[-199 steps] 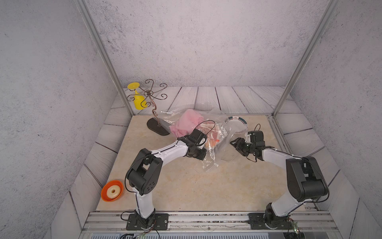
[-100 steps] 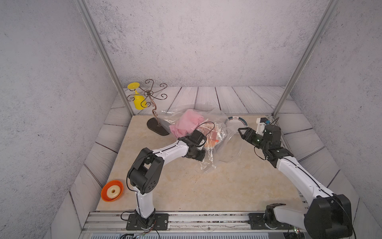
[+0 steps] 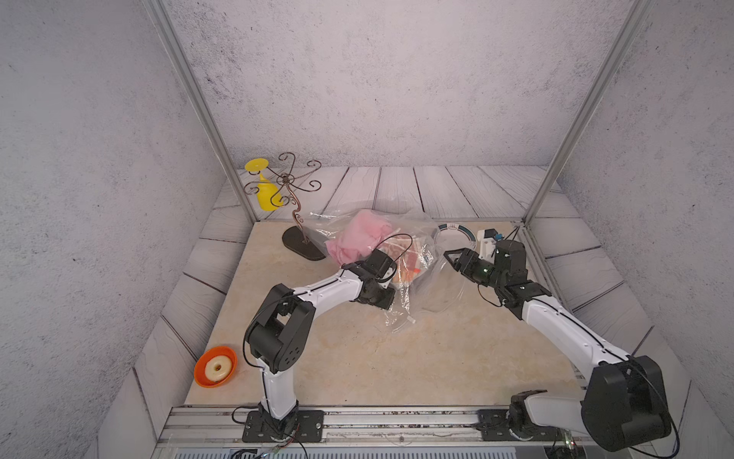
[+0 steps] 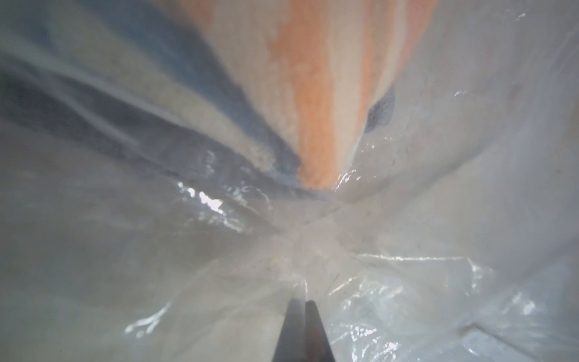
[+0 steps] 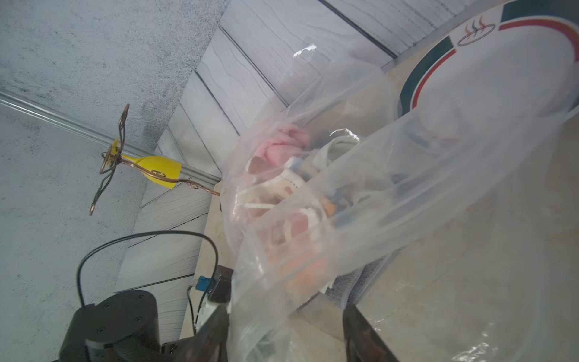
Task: Place the folded towel into the vacuum bag
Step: Adjust the vacuum bag at the center of the board.
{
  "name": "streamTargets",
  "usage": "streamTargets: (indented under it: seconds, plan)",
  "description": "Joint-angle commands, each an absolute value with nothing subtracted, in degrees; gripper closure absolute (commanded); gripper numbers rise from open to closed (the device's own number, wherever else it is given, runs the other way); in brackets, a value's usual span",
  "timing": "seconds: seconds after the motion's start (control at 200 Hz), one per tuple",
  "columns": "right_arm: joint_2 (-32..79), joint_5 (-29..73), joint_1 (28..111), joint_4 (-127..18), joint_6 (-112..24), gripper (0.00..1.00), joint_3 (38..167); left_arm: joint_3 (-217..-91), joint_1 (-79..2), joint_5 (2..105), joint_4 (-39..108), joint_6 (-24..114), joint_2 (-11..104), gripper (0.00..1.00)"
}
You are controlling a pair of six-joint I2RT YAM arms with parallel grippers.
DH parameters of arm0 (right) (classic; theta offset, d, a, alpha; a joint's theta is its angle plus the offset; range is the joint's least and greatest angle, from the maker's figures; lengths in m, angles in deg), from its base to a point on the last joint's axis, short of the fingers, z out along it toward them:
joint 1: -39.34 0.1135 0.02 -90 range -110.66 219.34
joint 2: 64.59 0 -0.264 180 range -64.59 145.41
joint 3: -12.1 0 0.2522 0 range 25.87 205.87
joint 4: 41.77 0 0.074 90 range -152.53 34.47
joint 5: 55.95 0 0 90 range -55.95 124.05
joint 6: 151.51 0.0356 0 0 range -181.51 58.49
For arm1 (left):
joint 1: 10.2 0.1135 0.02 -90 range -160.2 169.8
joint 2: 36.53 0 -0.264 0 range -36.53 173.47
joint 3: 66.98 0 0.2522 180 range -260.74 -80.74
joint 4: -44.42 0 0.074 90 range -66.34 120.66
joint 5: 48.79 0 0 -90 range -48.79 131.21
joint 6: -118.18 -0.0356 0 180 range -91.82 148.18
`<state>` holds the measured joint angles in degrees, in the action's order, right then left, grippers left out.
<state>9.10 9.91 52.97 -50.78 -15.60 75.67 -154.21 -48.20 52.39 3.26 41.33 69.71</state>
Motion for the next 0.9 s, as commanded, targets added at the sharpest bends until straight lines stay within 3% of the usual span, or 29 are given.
streamTargets:
  seconds: [0.0, 0.135, 0.27, 0.4, 0.631, 0.896]
  plan:
    - [9.9, 8.1, 53.7, -48.7, -14.3, 0.42, 75.5, -154.4, -47.8, 52.1, 3.6, 41.6, 68.6, 1.0]
    - [11.8, 7.9, 54.8, -46.8, -13.1, 0.47, 76.1, -154.3, -47.8, 52.4, 3.6, 41.6, 68.4, 1.0]
    - [14.3, 12.2, 55.0, -48.6, -12.8, 0.75, 77.2, -153.9, -47.8, 51.7, 3.3, 41.4, 67.3, 1.0]
    - [16.4, 21.0, 54.7, -54.2, -15.2, 0.86, 77.7, -152.9, -47.1, 50.5, 2.7, 41.6, 65.4, 1.0]
    - [23.0, 24.8, 49.2, -54.1, -9.3, 0.94, 71.6, -147.7, -40.0, 57.2, 2.5, 46.4, 60.3, 1.0]
    - [33.9, 16.1, 48.5, -41.9, -5.3, 0.93, 69.1, -142.0, -38.8, 65.9, 5.0, 43.9, 57.6, 1.0]
